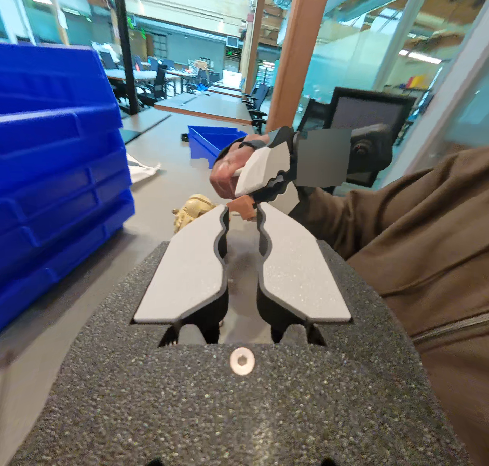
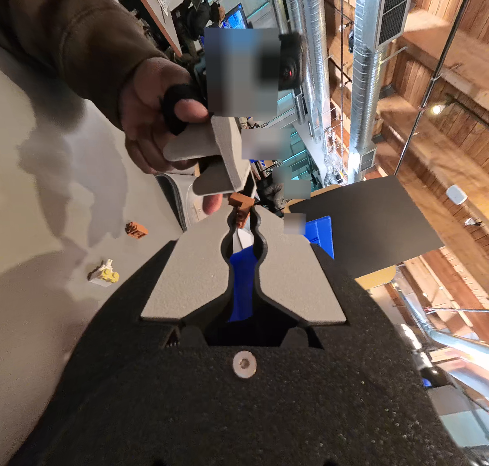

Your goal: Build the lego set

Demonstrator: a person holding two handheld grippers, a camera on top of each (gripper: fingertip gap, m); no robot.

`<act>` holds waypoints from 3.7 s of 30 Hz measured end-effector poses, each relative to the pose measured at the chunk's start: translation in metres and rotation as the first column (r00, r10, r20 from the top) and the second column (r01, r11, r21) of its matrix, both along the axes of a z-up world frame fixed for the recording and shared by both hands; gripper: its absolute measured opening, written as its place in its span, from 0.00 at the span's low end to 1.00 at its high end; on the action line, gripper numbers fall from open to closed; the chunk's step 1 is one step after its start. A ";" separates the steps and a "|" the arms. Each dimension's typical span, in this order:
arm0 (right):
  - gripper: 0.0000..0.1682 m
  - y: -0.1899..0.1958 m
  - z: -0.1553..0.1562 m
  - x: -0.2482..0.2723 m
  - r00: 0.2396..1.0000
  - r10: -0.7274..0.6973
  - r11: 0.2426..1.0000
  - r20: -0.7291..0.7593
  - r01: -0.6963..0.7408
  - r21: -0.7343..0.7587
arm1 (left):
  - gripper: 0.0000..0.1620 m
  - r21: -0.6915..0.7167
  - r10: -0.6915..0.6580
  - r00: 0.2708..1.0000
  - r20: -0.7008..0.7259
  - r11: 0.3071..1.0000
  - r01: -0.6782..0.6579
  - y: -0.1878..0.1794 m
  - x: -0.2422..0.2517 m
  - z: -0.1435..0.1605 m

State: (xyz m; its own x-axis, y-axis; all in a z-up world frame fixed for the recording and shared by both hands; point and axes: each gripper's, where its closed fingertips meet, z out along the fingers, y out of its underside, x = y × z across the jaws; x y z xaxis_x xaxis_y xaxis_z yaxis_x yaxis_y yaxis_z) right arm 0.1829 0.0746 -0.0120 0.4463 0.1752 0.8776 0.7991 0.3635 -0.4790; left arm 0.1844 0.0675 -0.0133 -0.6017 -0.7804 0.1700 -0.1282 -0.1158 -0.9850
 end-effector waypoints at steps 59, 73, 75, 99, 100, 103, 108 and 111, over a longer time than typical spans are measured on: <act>0.05 -0.033 0.032 -0.006 0.825 0.282 0.915 -0.491 -0.385 -0.122 | 0.06 0.514 0.082 0.997 -0.003 0.855 -0.068 0.003 0.002 -0.044; 0.06 -0.012 0.026 0.010 0.923 0.124 0.981 -0.363 -0.168 -0.092 | 0.06 0.448 0.080 0.955 0.286 0.870 -0.207 -0.001 -0.003 -0.001; 0.05 -0.007 0.025 0.015 0.932 0.095 0.987 -0.351 -0.134 -0.091 | 0.06 0.430 0.085 0.943 0.321 0.874 -0.225 0.000 -0.004 0.005; 0.05 0.026 0.128 0.007 0.916 -0.138 0.984 -0.377 0.171 0.057 | 0.05 0.305 0.249 0.859 0.448 0.860 -0.408 0.026 -0.002 0.029; 0.05 0.026 0.128 0.006 0.916 -0.139 0.983 -0.376 0.173 0.058 | 0.05 0.301 0.250 0.856 0.452 0.861 -0.410 0.026 -0.002 0.031; 0.05 0.031 0.129 0.011 0.914 -0.162 0.978 -0.373 0.198 0.060 | 0.05 0.297 0.257 0.854 0.451 0.860 -0.416 0.027 -0.002 0.031; 0.05 0.097 0.132 0.097 0.786 -0.467 0.875 -0.406 0.478 -0.080 | 0.05 0.274 0.274 0.845 0.458 0.861 -0.428 0.028 -0.002 0.033; 0.13 0.136 0.110 0.143 0.666 -0.578 0.816 -0.472 0.490 -0.308 | 0.05 0.267 0.285 0.839 0.464 0.858 -0.439 0.032 -0.002 0.035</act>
State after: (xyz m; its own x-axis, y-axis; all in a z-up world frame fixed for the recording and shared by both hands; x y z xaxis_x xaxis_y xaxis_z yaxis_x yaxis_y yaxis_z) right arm 0.3262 0.2106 0.0983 0.8767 -0.1381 0.4607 0.4407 -0.1529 -0.8845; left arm 0.1819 0.0995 0.0219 -0.2166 -0.9138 -0.3437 0.2603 0.2853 -0.9224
